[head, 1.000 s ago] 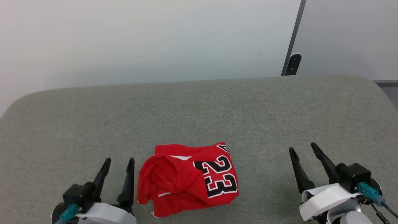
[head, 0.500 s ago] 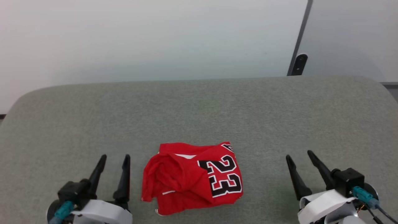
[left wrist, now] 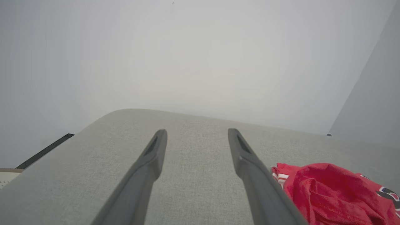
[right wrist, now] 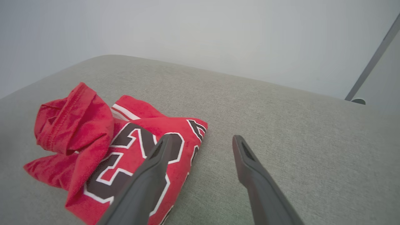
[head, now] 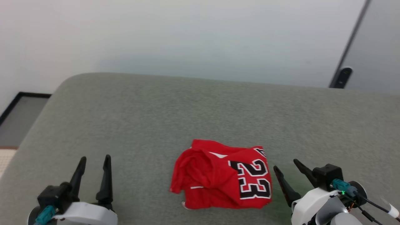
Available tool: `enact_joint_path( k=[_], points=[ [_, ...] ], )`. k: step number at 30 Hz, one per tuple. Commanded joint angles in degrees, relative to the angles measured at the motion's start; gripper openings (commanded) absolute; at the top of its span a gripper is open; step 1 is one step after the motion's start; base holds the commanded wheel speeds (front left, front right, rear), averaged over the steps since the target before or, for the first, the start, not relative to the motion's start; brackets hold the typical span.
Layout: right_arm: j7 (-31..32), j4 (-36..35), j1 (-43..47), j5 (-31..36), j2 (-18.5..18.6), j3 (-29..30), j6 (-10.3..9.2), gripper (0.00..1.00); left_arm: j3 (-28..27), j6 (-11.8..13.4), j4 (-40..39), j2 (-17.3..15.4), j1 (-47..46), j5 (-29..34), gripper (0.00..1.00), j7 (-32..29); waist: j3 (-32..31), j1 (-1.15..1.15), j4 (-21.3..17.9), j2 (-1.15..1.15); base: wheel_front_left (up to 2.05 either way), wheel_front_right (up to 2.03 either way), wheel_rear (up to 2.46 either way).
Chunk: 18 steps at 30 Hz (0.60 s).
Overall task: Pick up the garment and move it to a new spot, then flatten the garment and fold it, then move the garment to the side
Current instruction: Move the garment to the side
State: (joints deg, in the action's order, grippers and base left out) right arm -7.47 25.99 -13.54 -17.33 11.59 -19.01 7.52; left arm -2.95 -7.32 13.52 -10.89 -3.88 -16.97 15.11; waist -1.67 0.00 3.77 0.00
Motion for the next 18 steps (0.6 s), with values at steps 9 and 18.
enact_joint_path(
  k=[9,18],
  points=[
    [4.5,1.1,-1.0,-1.5,0.9,-0.2,-0.07,1.0,-1.1,-0.1,0.2,1.4,1.9,0.2,1.0,0.0,-1.4,0.0,7.9,0.0,0.0,0.0,0.0],
    [22.2,3.2,-4.4,-5.0,1.1,3.1,-0.07,1.0,-0.3,-0.2,0.6,2.1,1.4,-0.1,1.0,0.0,-1.0,0.0,9.3,0.0,0.0,0.0,0.0]
  ],
)
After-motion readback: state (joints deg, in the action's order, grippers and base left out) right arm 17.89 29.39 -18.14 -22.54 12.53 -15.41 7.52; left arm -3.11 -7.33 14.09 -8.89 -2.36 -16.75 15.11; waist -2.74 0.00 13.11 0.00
